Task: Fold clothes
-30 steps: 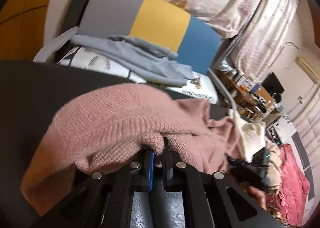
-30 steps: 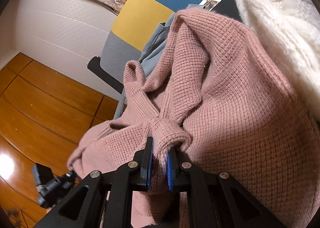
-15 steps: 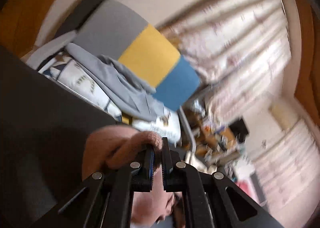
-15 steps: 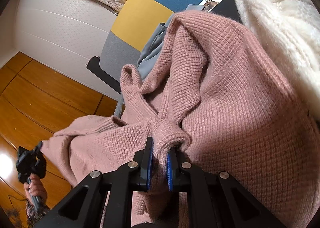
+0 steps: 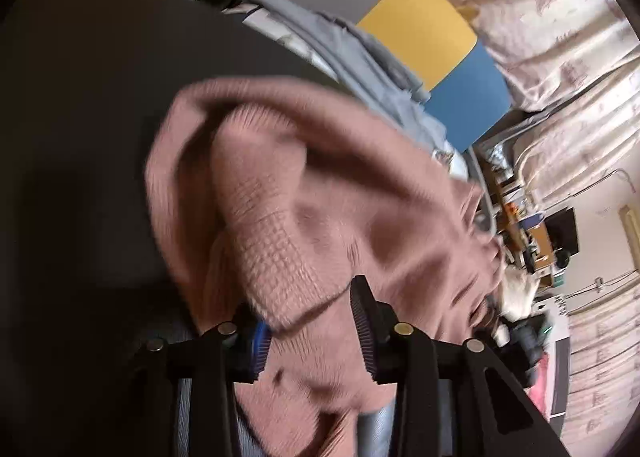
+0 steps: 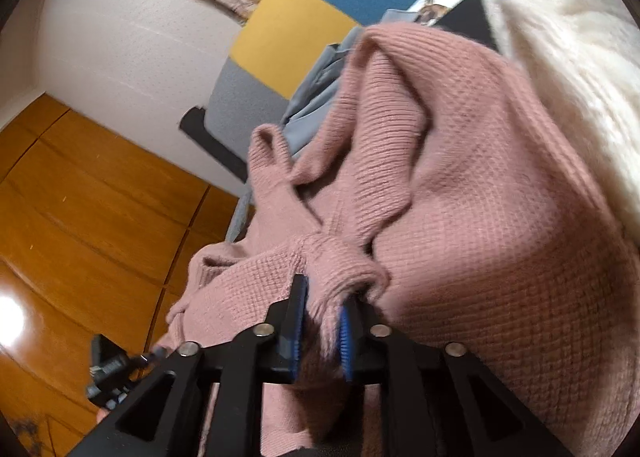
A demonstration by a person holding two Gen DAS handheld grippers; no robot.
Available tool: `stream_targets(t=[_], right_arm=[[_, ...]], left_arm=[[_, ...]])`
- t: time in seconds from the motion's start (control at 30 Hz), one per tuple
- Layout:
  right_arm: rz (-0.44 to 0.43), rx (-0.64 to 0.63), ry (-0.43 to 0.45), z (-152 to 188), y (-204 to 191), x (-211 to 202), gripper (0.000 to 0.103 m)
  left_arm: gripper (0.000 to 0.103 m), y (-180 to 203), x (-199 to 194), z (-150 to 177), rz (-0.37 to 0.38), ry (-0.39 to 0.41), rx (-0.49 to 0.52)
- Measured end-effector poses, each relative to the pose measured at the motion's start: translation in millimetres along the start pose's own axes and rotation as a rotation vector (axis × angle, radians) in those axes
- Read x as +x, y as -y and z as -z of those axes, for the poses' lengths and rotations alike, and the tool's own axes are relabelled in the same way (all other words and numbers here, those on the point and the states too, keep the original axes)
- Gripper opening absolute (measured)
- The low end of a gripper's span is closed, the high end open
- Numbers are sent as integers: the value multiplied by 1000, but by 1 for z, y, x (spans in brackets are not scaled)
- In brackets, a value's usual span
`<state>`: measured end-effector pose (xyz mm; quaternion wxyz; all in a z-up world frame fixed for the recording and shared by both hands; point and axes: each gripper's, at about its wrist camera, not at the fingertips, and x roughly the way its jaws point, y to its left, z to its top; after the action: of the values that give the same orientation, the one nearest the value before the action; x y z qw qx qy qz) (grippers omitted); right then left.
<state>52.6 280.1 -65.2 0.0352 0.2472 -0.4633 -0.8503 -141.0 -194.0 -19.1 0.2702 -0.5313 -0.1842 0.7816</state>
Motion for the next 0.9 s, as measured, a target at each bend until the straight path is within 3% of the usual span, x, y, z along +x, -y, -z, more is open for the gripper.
stream_targets(t=[0.03,0.07,0.1,0.13,0.2,0.27,0.3,0.33,0.37,0.4,0.43,0.47,0.5,0.6,0.77,0.9], right_arm=[[-12,-18,-12,0,-7,-3,53],[-21,-41,-24,1,-15,-6,62],[-11,-72,-41,5,-24,-6,79],[13,-108,-61,12,-32,-4,86],[87,-180,-117,25,-46,4,86],[220,-265,-171,41,-55,18,83],[280,-322,-159,46,-61,21,75],[314,-352,-159,49,-64,24,53],[331,-363,-168,49,-65,25,38],[348,-374,-178,50,-66,27,22],[343,-358,-180,51,-61,21,22],[323,-324,-178,51,-52,10,21],[293,-294,-170,49,-49,1,19],[188,-232,-136,39,-61,-19,12],[10,-282,-76,31,-108,-63,6],[-78,-278,-55,32,-125,-96,6]], left_arm=[[40,3,-3,8,-3,17,18],[43,9,-6,16,-5,44,49],[49,16,-7,22,-12,67,78],[55,22,-6,25,-26,81,97],[62,31,-1,28,-49,100,91],[80,40,7,27,-62,116,78],[89,46,13,25,-79,127,89],[90,52,18,23,-113,141,120],[88,60,26,22,-177,154,174],[71,69,34,21,-260,154,244],[39,77,39,22,-326,155,312],[28,83,41,23,-368,152,364],[20,85,39,22,-344,136,370],[15,81,16,9,-176,80,279],[4,95,-54,-7,31,181,237],[4,118,-65,5,169,139,252]])
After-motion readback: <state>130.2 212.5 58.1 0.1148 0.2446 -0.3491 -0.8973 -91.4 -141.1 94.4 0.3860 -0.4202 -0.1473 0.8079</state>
